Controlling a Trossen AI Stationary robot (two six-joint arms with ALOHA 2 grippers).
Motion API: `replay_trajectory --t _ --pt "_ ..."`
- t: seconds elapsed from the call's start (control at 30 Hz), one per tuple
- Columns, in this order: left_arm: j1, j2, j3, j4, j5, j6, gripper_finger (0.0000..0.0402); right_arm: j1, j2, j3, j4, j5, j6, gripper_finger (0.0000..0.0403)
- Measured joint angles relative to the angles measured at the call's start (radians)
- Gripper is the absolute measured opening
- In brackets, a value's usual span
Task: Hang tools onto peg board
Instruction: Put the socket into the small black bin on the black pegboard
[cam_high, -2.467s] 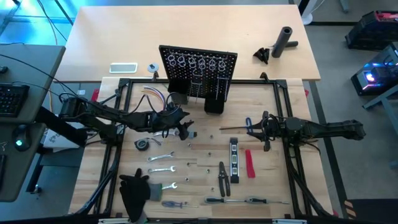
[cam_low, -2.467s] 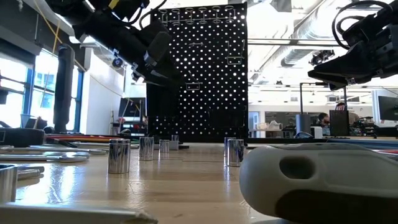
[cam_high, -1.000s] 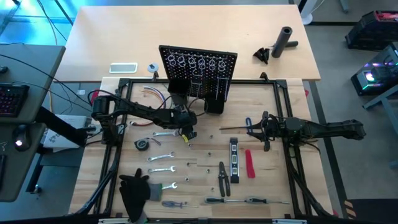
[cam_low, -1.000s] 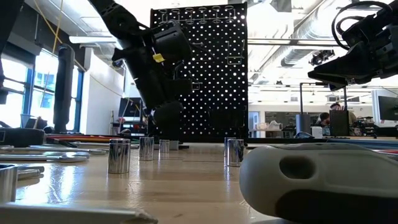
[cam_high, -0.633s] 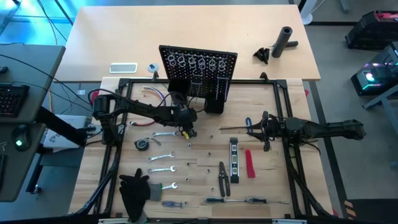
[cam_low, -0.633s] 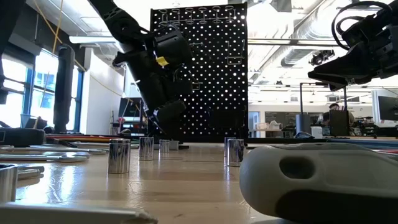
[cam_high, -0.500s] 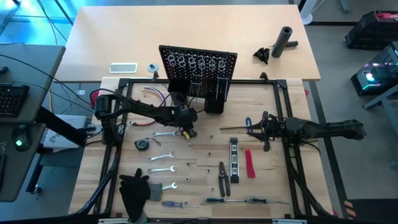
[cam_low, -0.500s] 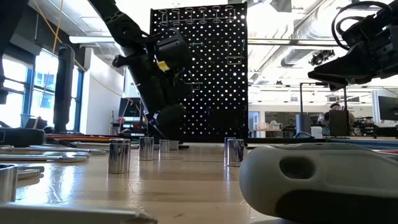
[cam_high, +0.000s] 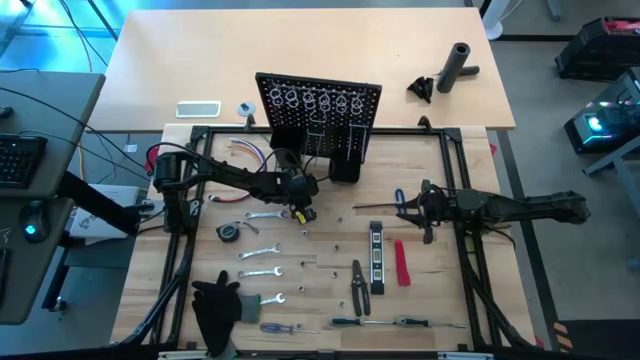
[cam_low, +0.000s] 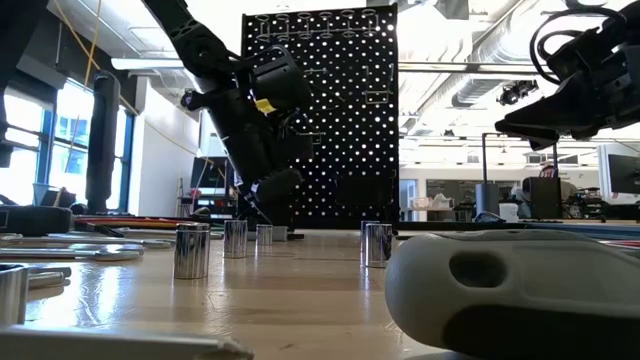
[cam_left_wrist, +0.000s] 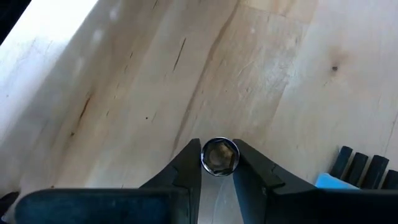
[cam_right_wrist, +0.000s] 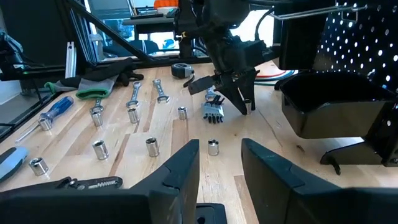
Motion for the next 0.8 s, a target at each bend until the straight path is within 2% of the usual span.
replay_trajectory --t 0.23,0.67,0.8 --pt "-0.025 -0.013 -0.002 -0.005 -0.022 -0.005 0.0062 0.000 0.012 0.000 0.000 -0.002 0.000 0.0114" --pt "-0.093 -0.144 -0.002 -0.048 -0.085 -0.006 0.0061 0.000 0.016 0.000 0.000 -0.002 0.000 0.0114" --pt "-0.137 -0.165 -0.001 -0.035 -0.111 0.035 0.0060 0.000 0.016 0.000 0.000 -0.002 0.000 0.0114"
